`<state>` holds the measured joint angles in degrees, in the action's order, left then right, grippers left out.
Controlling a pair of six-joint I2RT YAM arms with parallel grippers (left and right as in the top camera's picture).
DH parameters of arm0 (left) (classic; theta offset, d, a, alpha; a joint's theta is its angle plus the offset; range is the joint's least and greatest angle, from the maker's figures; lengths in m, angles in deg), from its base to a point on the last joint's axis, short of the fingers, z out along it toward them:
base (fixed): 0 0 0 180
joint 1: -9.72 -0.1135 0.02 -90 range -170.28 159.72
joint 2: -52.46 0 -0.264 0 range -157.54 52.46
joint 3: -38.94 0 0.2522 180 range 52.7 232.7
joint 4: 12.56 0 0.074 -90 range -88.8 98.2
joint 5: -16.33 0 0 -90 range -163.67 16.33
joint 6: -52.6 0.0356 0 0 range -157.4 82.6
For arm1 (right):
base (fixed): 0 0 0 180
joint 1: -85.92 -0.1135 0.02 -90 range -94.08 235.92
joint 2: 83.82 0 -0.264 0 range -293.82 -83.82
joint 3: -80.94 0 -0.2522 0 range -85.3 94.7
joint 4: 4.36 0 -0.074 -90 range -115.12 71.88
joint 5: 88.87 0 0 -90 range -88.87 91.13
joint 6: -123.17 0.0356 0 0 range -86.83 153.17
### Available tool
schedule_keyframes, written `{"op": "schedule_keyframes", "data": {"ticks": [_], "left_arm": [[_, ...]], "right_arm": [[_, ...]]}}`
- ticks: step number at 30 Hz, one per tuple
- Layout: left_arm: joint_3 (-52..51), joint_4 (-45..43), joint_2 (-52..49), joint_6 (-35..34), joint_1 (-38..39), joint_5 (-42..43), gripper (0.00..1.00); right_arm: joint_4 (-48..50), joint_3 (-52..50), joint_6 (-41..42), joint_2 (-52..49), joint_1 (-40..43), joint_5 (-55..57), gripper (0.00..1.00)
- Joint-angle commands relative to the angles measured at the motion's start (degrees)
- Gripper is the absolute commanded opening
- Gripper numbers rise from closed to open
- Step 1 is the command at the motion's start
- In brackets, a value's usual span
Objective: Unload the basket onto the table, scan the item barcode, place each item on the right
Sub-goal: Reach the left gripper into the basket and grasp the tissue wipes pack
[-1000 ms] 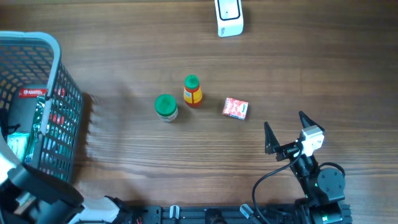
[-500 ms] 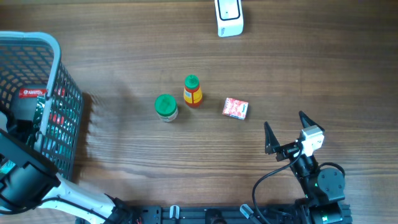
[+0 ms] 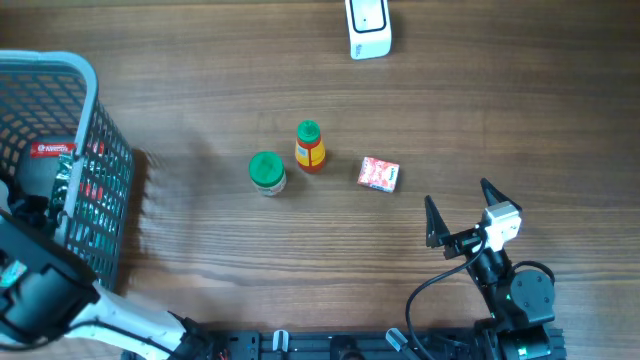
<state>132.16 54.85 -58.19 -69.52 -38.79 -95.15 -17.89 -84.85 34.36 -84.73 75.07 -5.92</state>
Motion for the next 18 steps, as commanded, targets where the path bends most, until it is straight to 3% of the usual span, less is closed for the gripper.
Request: {"op": "schedule_keyframes", "data": {"ticks": [1, 7, 11, 12, 14, 16, 18], "left_arm": [[2.86, -0.31, 11.43, 0.17, -0.46, 2.95, 0.04], [2.86, -1.86, 26.18, 0.02, -0.46, 4.9, 0.04], [2.86, -4.46, 36.06, -0.61, -0.46, 22.14, 0.04], [2.86, -6.01, 40.28, -2.54, -0.46, 34.97, 0.04], [2.86, -8.02, 43.76, -3.1, 0.2, 47.65, 0.04], [2.86, -9.38, 46.58, -3.08, 2.36, 55.65, 0.04], [2.86, -8.37, 49.4, -3.06, 6.4, 58.34, 0.04]], "right_arm": [[0.15, -0.13, -0.09, 0.09, -0.22, -0.42, 1.0], [0.15, -0.11, -0.09, 0.09, -0.22, -0.42, 0.99], [0.15, -0.13, -0.09, 0.09, -0.22, -0.42, 1.0], [0.15, -0.13, -0.09, 0.09, -0.22, -0.42, 1.0], [0.15, -0.13, -0.11, 0.11, -0.22, -0.42, 1.0], [0.15, -0.11, -0.09, 0.09, -0.22, -0.42, 0.99], [0.15, -0.13, -0.09, 0.11, -0.22, -0.42, 1.0]]}}
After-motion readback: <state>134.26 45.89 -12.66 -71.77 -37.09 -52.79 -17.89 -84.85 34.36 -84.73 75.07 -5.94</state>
